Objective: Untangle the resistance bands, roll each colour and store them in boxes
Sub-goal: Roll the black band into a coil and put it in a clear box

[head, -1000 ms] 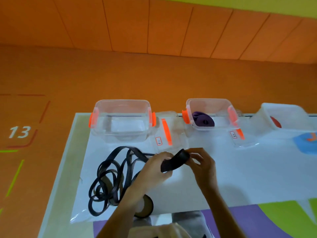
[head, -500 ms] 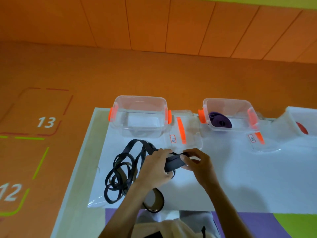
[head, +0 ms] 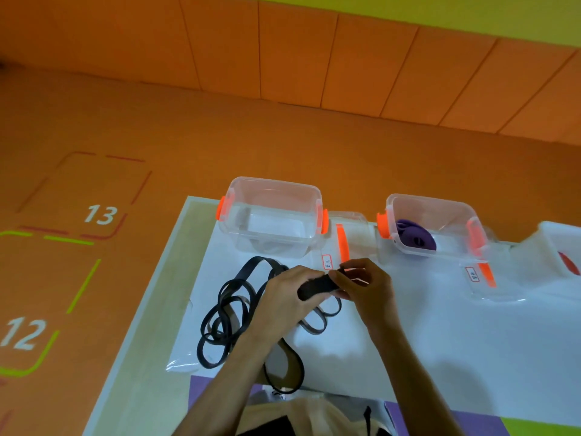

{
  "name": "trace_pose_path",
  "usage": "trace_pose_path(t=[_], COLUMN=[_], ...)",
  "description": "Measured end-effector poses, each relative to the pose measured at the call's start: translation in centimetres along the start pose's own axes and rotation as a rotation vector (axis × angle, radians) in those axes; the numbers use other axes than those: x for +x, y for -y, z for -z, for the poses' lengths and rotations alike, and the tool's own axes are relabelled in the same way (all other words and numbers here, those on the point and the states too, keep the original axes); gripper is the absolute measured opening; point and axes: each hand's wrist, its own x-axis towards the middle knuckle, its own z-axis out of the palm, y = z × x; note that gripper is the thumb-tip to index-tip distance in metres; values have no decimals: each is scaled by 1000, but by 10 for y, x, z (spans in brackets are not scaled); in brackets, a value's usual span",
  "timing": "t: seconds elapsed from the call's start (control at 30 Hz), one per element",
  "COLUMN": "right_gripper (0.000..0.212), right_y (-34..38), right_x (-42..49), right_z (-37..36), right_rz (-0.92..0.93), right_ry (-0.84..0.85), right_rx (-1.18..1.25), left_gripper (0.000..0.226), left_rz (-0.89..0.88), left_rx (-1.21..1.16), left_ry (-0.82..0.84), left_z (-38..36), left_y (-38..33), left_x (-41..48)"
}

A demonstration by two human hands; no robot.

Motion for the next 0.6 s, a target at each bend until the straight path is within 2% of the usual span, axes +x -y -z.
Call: trace_pose_path(t=[0.1, 0.2, 0.27, 0.4, 0.53, 0.6], right_gripper=[23, 33, 36, 26, 23, 29], right_y=[5, 11, 12, 13, 12, 12], right_x=[0, -2, -3, -9, -14, -16], right_z=[-4, -5, -2, -8, -17, -16], right_rz=[-16, -110, -191, -352, -348, -323], right_ry=[-1, -36, 24, 197, 201, 166], right_rx=[21, 148, 296, 556, 494, 417], left_gripper=[37, 36, 35, 32, 35, 35], left_rz=[-73, -55, -8, -4, -9, -11], left_rx=[66, -17, -119, -285, -236, -183], left_ry=[13, -11, -29, -34, -74, -102], left_z=[1, 1, 1, -1, -4, -3], left_y=[-2, -6, -9, -20, -27, -28], left_x=[4, 6, 8, 11, 13, 13])
